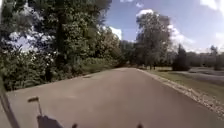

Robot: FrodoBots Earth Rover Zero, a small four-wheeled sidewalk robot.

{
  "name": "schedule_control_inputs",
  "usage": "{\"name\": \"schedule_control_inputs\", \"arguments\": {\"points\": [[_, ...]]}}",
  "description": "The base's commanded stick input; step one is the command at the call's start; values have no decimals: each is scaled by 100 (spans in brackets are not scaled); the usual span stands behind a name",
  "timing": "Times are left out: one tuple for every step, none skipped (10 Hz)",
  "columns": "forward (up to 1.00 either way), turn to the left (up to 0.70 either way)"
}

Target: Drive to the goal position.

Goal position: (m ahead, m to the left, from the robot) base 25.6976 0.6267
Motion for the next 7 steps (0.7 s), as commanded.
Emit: {"name": "schedule_control_inputs", "arguments": {"points": [[0, 0], [0, 0], [0, 0], [0, 0], [0, 0], [0, 0], [0, 0]]}}
